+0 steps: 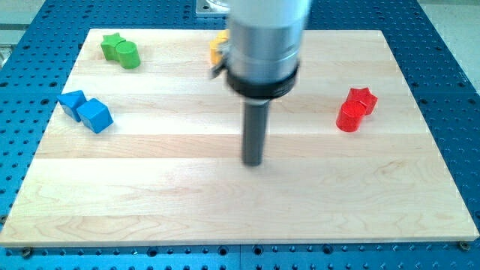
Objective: Separate the blue cube from the blue triangle
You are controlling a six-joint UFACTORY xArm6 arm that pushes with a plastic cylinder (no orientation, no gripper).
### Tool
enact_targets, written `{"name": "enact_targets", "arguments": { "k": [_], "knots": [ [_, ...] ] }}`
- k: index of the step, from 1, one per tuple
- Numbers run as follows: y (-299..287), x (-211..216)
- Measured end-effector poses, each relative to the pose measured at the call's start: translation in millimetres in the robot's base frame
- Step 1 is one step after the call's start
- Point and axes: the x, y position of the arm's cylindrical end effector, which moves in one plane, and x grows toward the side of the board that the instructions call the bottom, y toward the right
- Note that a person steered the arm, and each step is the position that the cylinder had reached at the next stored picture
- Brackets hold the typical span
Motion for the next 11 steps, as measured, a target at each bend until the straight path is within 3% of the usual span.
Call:
{"name": "enact_targets", "arguments": {
  "k": [1,3,4,6,7,8,11],
  "knots": [
    [-29,26],
    [-186,25],
    [-243,7],
    [-278,-71],
    [-304,-78],
    [-292,-123],
    [-204,-83]
  ]
}}
